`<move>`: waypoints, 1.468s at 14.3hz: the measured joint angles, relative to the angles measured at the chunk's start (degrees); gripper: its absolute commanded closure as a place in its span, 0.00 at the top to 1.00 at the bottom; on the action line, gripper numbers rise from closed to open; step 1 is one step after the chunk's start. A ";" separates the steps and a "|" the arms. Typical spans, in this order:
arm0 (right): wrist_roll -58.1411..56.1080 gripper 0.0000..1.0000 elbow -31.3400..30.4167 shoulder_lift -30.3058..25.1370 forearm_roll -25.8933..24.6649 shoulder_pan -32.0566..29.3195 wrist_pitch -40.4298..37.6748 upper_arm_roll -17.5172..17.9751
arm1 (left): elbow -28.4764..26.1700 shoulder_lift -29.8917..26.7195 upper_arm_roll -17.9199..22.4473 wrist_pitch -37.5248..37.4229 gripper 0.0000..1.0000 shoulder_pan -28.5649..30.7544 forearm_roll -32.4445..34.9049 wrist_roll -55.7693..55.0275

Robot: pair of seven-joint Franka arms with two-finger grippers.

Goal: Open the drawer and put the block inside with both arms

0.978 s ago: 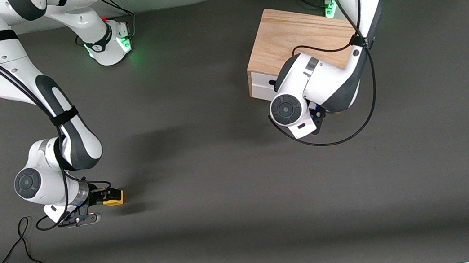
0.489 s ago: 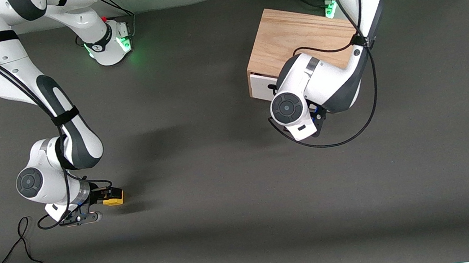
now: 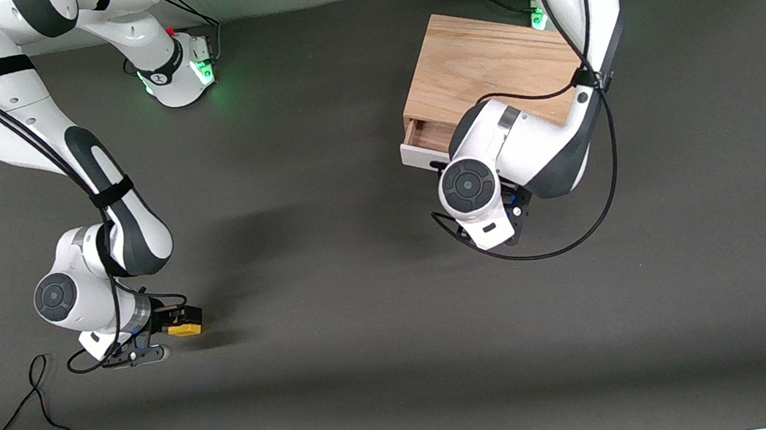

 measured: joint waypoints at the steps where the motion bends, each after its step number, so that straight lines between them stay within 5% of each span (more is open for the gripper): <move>1: 0.00 1.00 0.00 0.15 0.00 0.00 0.17 0.00 | 0.51 0.30 0.00 0.50 1.00 0.00 0.24 0.00; 10: 0.00 0.99 0.00 0.38 0.00 0.00 0.26 0.00 | 1.63 1.25 0.10 10.07 1.00 0.03 2.34 -0.02; 15: -0.01 0.75 0.00 0.38 0.00 -0.01 0.26 -0.02 | 3.62 1.97 1.03 16.51 1.00 0.09 2.59 -0.04; 21: -0.02 0.61 -0.02 0.40 0.00 -0.01 0.26 -0.04 | 10.66 1.62 1.50 16.29 1.00 1.13 5.49 0.54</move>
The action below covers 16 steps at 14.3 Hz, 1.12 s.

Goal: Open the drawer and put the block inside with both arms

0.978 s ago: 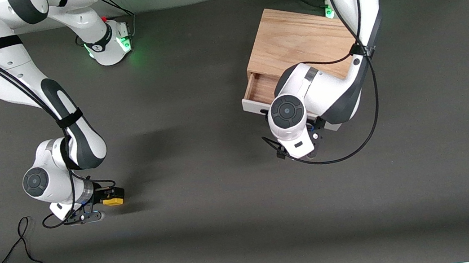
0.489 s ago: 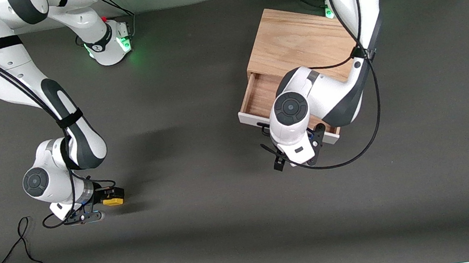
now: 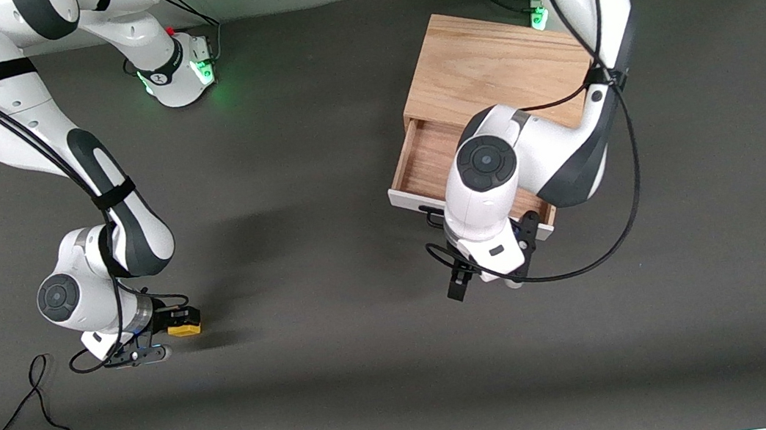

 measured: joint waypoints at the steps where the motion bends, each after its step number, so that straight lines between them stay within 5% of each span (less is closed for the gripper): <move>1: 0.00 0.55 0.00 0.00 0.00 0.00 0.00 0.00 | 1.49 -0.49 0.00 -2.76 1.00 1.26 0.46 2.41; 4: -0.01 0.38 -0.02 0.00 0.00 0.00 0.00 0.00 | 3.22 -4.47 -0.10 -14.11 1.00 6.66 -1.14 18.92; 9: -0.01 0.35 1.57 -1.26 0.00 0.11 -2.79 0.08 | 0.50 -15.24 -0.09 -30.32 1.00 18.68 -8.43 50.47; 16: 4.61 0.35 21.52 -7.12 0.10 2.72 -35.73 0.67 | -18.25 -31.84 -0.02 -30.82 1.00 29.39 -10.27 81.05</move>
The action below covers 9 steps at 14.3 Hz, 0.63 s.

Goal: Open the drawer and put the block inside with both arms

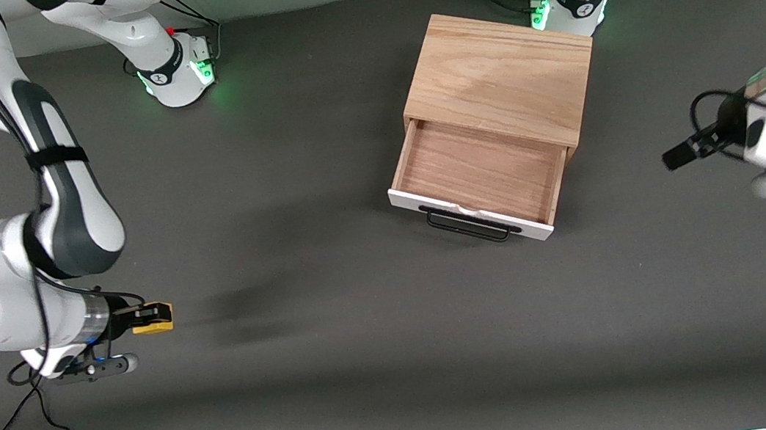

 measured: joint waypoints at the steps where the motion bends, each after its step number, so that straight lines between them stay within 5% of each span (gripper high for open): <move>1: 2.33 0.35 3.08 -0.16 0.02 1.07 -4.10 0.20 | -1.73 -1.63 0.02 0.20 1.00 0.75 -0.15 2.32; 5: 14.91 0.35 13.56 -0.21 0.06 5.92 -17.58 3.26 | -4.84 -4.74 -0.19 2.12 1.00 1.08 -0.22 6.30; 9: 30.96 0.35 20.39 -0.23 0.09 10.17 -23.11 9.68 | -4.62 -4.74 0.81 3.45 1.00 0.76 -0.26 13.35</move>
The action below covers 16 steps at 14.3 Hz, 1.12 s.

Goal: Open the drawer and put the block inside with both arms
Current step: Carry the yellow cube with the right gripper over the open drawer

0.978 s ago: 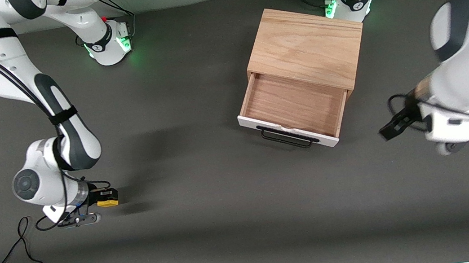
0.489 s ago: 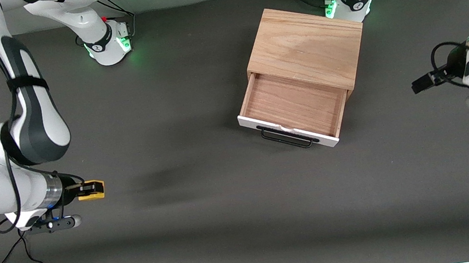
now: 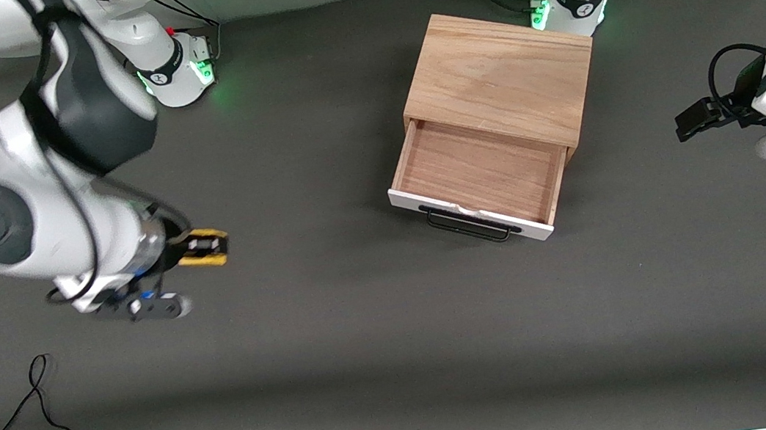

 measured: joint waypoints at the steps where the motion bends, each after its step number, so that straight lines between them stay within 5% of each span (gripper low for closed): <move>1: 4.69 0.35 0.71 0.01 0.01 1.21 0.00 1.99 | 0.11 0.00 1.02 0.08 1.00 -0.73 -0.03 0.86; 4: 18.22 0.36 1.30 0.38 -0.04 7.50 3.88 5.60 | 0.39 0.00 3.40 0.36 1.00 -4.09 -0.02 1.63; 9: 32.91 0.36 1.24 4.69 -3.21 19.62 16.69 5.69 | 0.80 0.01 3.76 0.37 1.00 -5.00 0.02 2.41; 16: 41.38 0.36 1.22 16.64 -8.05 27.51 29.84 5.52 | 0.80 0.01 4.00 0.35 1.00 -5.03 0.02 3.73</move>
